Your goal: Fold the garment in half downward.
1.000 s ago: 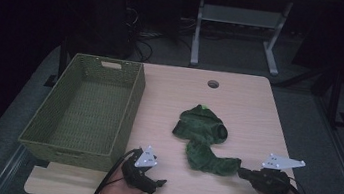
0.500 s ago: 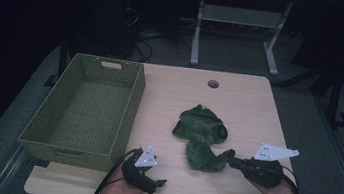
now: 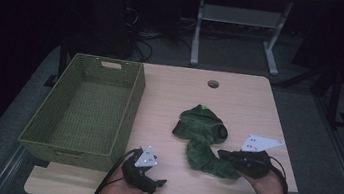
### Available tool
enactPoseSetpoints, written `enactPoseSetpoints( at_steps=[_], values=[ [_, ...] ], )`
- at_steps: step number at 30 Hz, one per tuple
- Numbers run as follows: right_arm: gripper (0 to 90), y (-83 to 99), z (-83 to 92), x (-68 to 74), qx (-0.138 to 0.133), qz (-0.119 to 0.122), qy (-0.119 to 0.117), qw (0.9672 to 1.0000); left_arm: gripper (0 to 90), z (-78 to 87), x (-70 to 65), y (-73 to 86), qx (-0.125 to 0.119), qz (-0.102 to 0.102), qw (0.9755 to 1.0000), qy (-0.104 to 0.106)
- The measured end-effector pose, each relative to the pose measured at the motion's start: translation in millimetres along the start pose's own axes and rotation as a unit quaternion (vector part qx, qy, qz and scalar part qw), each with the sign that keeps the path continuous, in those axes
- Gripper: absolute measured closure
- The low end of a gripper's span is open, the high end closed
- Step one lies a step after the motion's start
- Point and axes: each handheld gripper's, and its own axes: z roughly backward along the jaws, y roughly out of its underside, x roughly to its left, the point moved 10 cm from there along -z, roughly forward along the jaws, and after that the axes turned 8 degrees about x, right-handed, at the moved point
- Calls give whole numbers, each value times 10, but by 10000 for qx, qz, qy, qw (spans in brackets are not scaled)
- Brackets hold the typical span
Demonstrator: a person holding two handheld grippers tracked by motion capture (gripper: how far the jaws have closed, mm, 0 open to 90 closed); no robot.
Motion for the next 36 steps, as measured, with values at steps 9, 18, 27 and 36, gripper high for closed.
enactPoseSetpoints(
  at_steps=[9,18,27,36],
  values=[
    [630,633,107,-171,473,-636,413,9960,142,1,-5,4,14,9,10000,13],
    [558,958,78,-174,752,-1121,255,9905,142,1,-5,3,14,9,10000,13],
    [832,851,92,-184,641,-961,263,9930,142,1,-5,3,13,13,10000,14],
    [835,389,158,-117,231,-396,224,9987,142,1,-5,3,13,12,10000,13]
  ],
)
